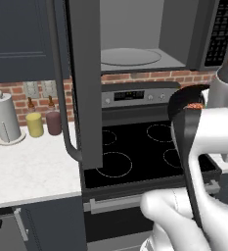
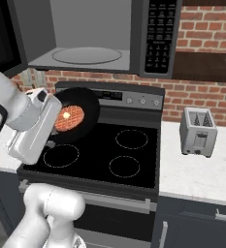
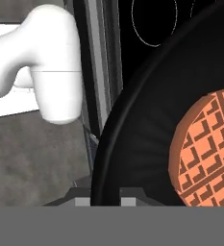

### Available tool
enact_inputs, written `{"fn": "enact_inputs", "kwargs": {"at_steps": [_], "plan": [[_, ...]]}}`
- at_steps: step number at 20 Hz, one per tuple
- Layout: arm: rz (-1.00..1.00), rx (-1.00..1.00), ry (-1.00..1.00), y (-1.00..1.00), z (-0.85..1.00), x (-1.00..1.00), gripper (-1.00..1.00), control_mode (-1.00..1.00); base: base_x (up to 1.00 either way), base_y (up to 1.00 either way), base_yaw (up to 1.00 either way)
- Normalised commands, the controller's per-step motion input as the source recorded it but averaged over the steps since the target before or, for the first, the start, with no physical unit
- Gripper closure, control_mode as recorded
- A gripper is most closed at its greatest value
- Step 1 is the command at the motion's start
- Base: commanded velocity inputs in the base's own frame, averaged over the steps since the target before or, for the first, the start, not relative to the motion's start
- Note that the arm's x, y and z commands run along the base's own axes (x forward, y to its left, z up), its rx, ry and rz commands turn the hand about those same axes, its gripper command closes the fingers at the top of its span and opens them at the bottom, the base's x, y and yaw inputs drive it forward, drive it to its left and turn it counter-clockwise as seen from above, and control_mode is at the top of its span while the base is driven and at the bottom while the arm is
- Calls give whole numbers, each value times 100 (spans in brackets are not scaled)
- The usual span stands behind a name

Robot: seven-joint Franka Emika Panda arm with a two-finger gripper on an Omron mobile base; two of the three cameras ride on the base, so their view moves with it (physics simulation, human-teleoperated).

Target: Open the microwave, place the bowl with waffle inside the microwave, then close the microwave door and turn it on.

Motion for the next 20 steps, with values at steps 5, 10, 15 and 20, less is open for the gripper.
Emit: {"fn": "enact_inputs", "kwargs": {"at_steps": [5,10,15,20], "plan": [[20,20,0,16,100,22,100,-100,0,0,0],[14,22,2,13,87,72,100,-100,0,0,0],[1,-1,0,69,6,100,100,-100,0,0,0],[-3,-6,0,67,0,100,100,-100,0,0,0]]}}
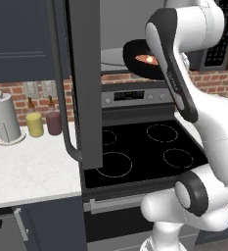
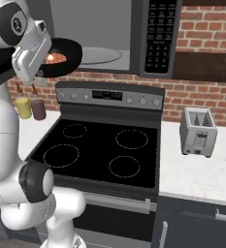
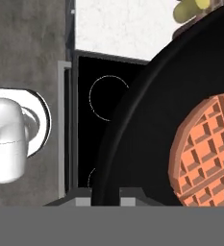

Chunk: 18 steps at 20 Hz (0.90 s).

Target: Open the microwave, place the bowl with waffle inside the microwave, then close the microwave door and turn it on.

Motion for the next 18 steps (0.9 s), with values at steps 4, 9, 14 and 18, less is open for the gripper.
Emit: {"fn": "enact_inputs", "kwargs": {"at_steps": [4,9,14,18], "plan": [[-2,-3,-4,11,0,100,100,-100,0,0,0],[0,-6,-10,0,-20,100,100,-100,0,0,0],[0,-8,-9,0,-43,100,100,-100,0,0,0],[0,-2,-2,-2,-14,100,100,-100,0,0,0]]}}
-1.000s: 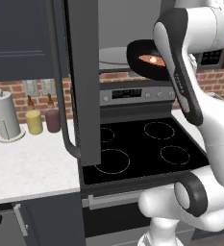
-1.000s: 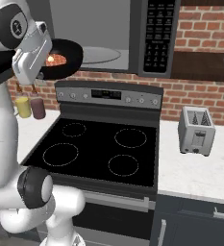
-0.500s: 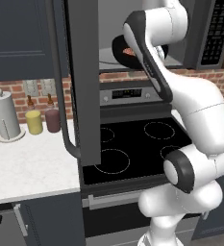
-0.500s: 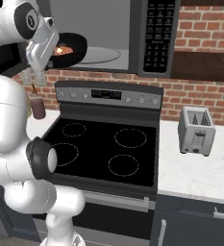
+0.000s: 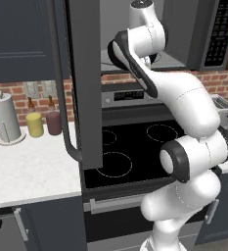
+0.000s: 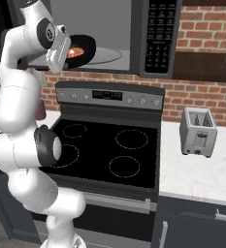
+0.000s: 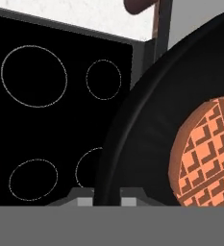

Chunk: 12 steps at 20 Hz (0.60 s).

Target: Open the microwave, place the bowl with waffle inside the microwave, then close the microwave door and turn it on.

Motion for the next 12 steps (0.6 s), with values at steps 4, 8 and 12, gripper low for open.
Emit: {"fn": "enact_inputs", "kwargs": {"at_steps": [4,8,12], "plan": [[0,0,0,-15,1,100,100,-100,0,0,0],[0,0,0,-11,6,100,100,-100,0,0,0],[0,0,0,-2,-2,97,100,-100,0,0,0]]}}
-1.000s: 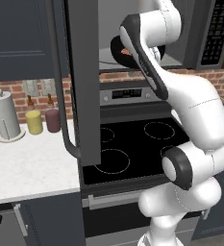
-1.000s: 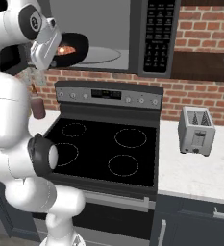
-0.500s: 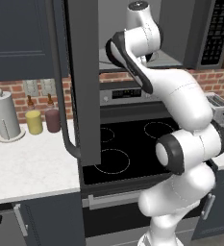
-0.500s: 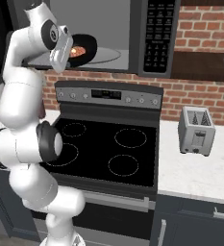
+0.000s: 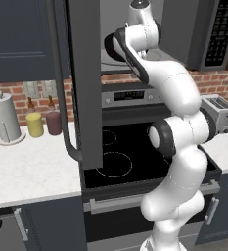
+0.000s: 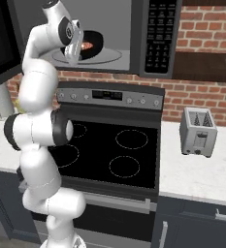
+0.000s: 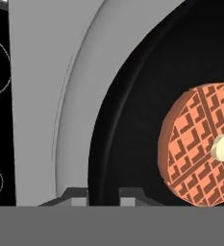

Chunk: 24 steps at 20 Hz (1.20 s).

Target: Open the microwave, place the bowl with waffle inside the microwave, then close the microwave door and turn it on.

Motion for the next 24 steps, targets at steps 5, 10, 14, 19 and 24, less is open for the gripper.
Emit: {"fn": "enact_inputs", "kwargs": {"at_steps": [5,10,14,19,24], "plan": [[0,-7,-3,0,-40,73,-100,-100,0,0,0],[0,-2,-10,0,-9,-20,-100,-100,0,0,0],[1,0,-27,-6,0,-100,-100,-100,0,0,0],[9,-5,-30,0,-46,-100,-100,-100,0,0,0],[15,-15,-17,0,-83,-100,-100,-100,0,0,0]]}}
